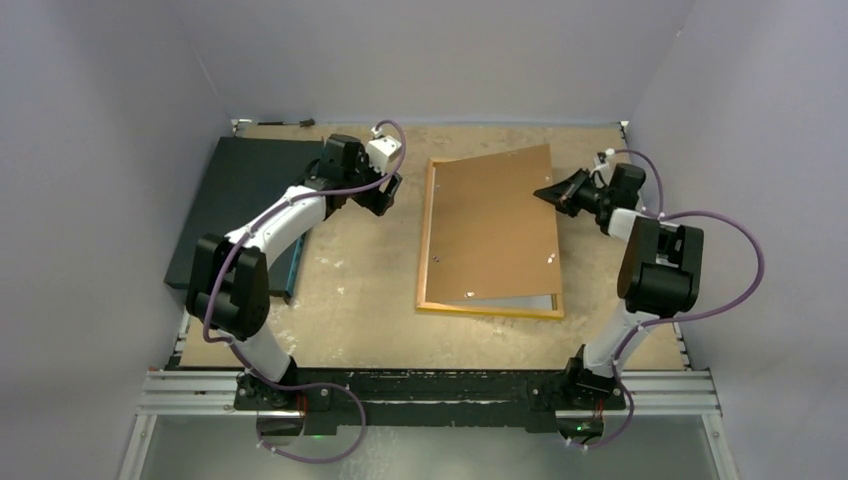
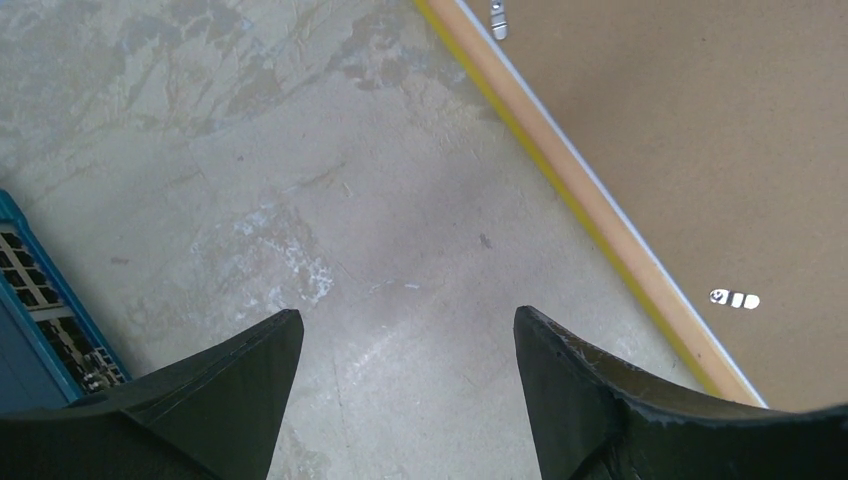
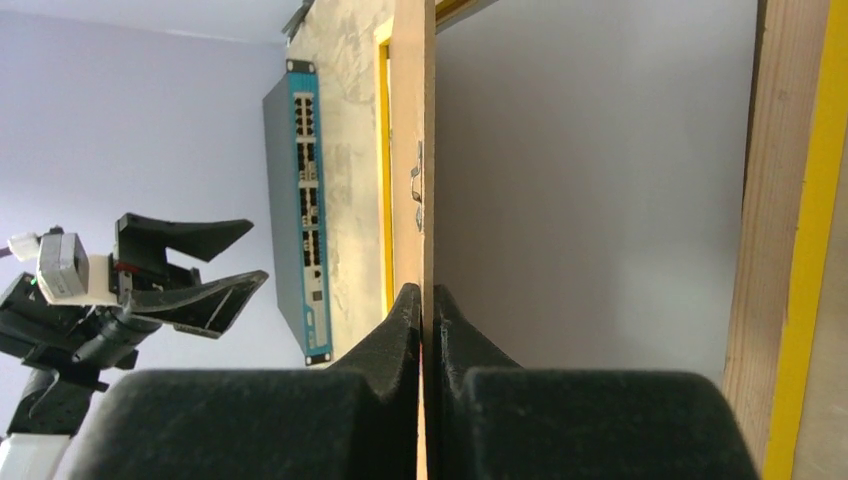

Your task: Put the photo into the frame

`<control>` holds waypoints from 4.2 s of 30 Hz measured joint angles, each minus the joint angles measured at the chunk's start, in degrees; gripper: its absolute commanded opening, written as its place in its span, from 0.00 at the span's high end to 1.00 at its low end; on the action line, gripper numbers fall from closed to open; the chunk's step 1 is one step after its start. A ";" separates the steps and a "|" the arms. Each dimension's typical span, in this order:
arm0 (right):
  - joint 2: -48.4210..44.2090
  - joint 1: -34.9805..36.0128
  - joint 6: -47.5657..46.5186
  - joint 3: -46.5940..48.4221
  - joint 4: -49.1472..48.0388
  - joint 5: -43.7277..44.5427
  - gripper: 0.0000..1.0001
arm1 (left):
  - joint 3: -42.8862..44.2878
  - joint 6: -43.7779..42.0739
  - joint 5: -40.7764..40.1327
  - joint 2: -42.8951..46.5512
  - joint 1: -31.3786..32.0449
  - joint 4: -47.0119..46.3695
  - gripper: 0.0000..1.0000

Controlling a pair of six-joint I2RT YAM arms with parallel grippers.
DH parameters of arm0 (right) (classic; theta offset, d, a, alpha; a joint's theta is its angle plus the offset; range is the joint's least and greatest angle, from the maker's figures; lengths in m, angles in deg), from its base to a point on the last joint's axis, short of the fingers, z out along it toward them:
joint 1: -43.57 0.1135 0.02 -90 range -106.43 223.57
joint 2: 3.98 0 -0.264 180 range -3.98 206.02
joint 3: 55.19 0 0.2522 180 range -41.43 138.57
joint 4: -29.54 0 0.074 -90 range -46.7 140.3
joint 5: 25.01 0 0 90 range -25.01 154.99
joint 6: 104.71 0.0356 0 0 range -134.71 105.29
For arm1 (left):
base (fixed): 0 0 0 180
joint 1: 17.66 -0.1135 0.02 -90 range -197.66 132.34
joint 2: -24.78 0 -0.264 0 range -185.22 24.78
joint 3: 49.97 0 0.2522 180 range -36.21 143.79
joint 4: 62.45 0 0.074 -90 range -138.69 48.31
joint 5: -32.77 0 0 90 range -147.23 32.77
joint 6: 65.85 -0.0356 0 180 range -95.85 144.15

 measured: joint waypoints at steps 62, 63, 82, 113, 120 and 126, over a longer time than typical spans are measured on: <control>1.53 25.51 -21.88 10.99 25.22 37.64 0.01 | -3.21 4.98 1.07 -15.19 0.37 -7.85 0.51; 1.53 26.01 -21.97 11.17 25.68 38.23 0.01 | -3.21 4.98 1.05 -15.15 0.35 -7.69 0.51; -3.91 26.64 -24.24 12.74 31.54 36.98 0.01 | -3.21 4.96 1.75 -12.52 -0.42 -6.91 0.51; -5.99 27.39 -26.14 12.76 34.82 38.18 0.01 | -3.21 5.03 3.10 -12.17 -1.25 -5.97 0.55; -5.77 29.55 -26.49 15.02 36.30 40.41 0.01 | -3.23 5.03 3.21 -12.33 -1.25 -6.67 0.56; -5.75 29.73 -26.97 16.09 39.45 43.89 0.01 | -3.23 5.03 3.21 -12.35 -1.25 -6.99 0.56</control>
